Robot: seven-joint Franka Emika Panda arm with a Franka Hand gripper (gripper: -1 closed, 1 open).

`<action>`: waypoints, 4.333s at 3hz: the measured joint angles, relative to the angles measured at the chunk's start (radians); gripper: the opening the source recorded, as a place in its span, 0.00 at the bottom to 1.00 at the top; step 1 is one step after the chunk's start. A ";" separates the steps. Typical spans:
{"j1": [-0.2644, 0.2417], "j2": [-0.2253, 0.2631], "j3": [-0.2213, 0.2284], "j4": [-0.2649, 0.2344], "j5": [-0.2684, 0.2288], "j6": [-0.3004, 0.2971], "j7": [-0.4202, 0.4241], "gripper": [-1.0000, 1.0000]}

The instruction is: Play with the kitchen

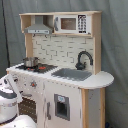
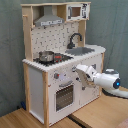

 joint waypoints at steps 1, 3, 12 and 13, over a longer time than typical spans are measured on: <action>0.066 -0.003 -0.033 0.005 0.000 -0.068 -0.034 1.00; 0.141 -0.004 -0.131 0.065 -0.001 -0.215 -0.141 1.00; 0.088 -0.021 -0.026 0.251 -0.056 -0.467 -0.978 1.00; -0.003 -0.021 -0.027 0.290 -0.056 -0.421 -1.005 1.00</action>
